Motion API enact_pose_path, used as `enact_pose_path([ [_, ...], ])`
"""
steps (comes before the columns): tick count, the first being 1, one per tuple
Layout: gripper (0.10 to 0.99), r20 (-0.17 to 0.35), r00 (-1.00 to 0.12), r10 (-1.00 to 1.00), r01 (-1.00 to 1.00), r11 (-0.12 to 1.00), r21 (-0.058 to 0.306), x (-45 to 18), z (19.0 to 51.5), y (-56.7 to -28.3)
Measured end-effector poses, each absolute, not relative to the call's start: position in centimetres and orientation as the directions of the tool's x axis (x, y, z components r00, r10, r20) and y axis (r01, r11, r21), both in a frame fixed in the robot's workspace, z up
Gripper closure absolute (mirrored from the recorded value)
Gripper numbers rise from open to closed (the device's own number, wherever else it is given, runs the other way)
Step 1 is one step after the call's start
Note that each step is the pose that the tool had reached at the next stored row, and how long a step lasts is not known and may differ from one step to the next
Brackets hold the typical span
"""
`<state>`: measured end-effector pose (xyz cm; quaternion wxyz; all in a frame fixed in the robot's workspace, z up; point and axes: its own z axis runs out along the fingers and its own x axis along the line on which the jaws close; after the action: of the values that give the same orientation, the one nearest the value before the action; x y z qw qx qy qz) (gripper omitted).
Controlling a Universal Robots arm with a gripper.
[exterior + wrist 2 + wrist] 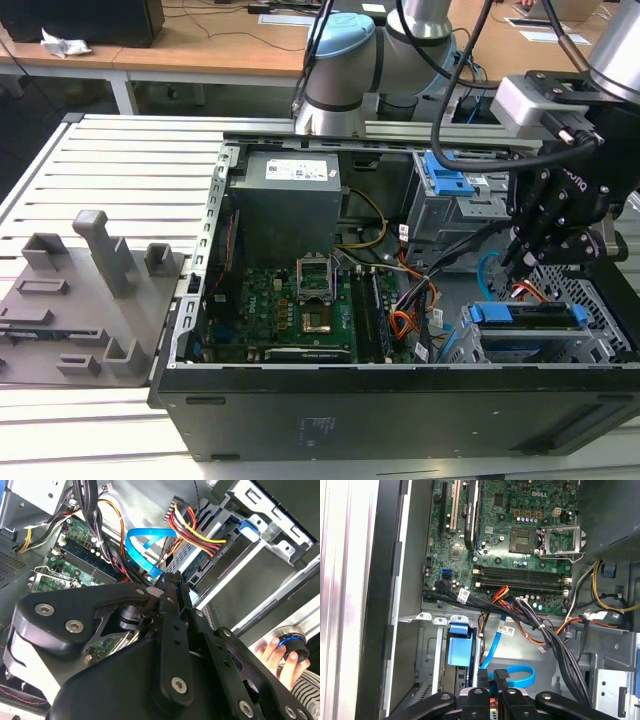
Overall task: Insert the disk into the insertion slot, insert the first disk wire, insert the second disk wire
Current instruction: 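Insert the second disk wire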
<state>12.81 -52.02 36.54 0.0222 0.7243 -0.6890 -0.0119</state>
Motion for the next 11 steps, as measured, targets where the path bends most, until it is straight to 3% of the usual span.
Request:
enact_pose_path([
  [11, 0.925, 0.013, 0.050, -0.999, -0.998, -0.050, 0.049, 13.55, 35.86, -52.02],
])
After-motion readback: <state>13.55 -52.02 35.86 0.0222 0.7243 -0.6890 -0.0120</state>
